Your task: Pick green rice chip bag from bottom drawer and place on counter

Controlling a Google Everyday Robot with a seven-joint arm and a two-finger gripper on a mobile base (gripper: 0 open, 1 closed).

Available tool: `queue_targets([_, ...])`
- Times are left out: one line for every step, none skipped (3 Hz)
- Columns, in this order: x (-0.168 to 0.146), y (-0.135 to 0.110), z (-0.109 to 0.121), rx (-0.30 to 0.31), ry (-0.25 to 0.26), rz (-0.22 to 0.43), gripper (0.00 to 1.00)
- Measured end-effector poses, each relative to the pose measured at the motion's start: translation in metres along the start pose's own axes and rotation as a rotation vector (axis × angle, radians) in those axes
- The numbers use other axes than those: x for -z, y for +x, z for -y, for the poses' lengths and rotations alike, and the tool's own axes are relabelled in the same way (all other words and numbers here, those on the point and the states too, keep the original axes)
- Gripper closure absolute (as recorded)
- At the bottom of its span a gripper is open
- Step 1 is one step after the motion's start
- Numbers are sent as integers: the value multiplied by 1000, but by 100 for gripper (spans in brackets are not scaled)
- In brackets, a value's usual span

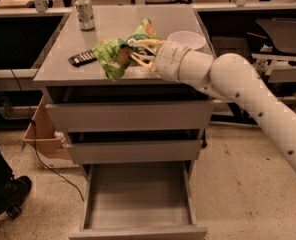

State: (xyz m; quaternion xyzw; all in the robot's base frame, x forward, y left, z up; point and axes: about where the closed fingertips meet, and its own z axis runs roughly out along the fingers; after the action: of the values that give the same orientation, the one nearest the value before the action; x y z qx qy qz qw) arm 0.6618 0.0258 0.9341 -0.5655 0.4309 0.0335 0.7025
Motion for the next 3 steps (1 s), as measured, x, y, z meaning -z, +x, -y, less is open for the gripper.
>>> queue_targets([-31, 12, -3, 21, -7, -34, 100])
queue_targets([-53, 32, -8, 15, -13, -78, 81])
queue_targets([-63, 45, -11, 7, -11, -105, 58])
